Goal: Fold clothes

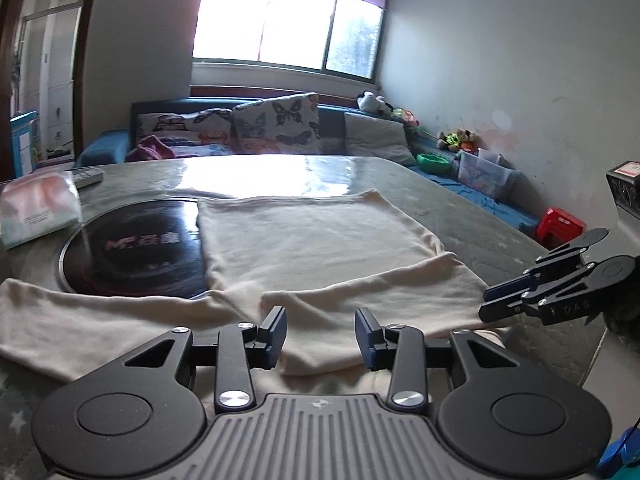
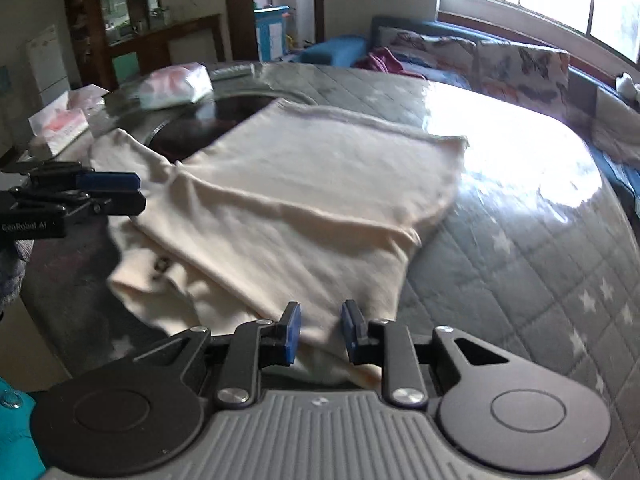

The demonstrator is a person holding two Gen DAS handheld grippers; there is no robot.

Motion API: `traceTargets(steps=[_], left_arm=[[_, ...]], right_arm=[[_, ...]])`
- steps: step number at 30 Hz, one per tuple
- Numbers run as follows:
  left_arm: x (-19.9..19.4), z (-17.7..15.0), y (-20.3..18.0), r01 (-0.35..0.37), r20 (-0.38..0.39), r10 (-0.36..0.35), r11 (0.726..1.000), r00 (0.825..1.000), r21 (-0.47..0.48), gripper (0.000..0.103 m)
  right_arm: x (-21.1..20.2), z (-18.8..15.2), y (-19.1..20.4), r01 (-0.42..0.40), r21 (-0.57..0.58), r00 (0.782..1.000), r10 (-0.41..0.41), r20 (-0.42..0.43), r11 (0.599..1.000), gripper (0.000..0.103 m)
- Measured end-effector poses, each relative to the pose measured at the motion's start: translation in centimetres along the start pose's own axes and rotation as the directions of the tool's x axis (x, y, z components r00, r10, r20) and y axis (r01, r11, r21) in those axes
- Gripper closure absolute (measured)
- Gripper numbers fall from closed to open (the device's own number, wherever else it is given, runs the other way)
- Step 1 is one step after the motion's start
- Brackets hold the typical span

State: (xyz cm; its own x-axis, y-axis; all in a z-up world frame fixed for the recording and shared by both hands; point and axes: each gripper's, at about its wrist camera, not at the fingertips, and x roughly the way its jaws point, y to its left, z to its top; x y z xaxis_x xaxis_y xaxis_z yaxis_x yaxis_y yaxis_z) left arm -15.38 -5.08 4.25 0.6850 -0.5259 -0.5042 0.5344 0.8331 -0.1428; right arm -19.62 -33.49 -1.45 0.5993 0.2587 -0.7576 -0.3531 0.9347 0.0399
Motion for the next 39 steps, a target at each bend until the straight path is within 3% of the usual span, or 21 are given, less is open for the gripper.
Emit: traceTargets(steps=[9,14,20,27,32,39], left_arm=[[2.3,0.7,-0.7,0.014,-0.028,-0.014,1.000,1.000,0.016,0.063],[3.6,1.1,-0.7,0.011,-0.043,-0.011,1.000,0.999,0.011,0.063],[4.4,0.9,0.3,-0.020,-0.071,0.018,1.000,0.997,-0.016,0.064],[4.1,1.6,-0.2,-0.012,-0.037,0.011,1.000,0.999,-0.016,0.064],[4.6,1.0,0.9,-0.054,-0.071,0.051,0.998,0.996,-0.042,0.068],[1.5,0.4,3.1,-0.132,-0.042,0.130,0.989,0.991,-0.070,0.068]], right_arm=[[0.5,3.2,-1.2,0.012,-0.034,0.996,-0.009,0.090,0.999,0.081],[3.4,4.2,-2.4,0.034,-0.018,0.996,-0.033,0.085,0.999,0.081],[3.6,3.7,-4.0,0.071,0.020,0.995,-0.072,0.073,0.997,0.081],[1.9,3.5,-2.5,0.029,-0.040,0.993,-0.024,0.114,0.999,0.081],[3.2,3.3,-1.6,0.015,-0.054,0.997,-0.011,0.080,0.998,0.081],[3.2,3.3,0.5,-0.037,-0.105,0.997,0.044,0.067,0.994,0.075]])
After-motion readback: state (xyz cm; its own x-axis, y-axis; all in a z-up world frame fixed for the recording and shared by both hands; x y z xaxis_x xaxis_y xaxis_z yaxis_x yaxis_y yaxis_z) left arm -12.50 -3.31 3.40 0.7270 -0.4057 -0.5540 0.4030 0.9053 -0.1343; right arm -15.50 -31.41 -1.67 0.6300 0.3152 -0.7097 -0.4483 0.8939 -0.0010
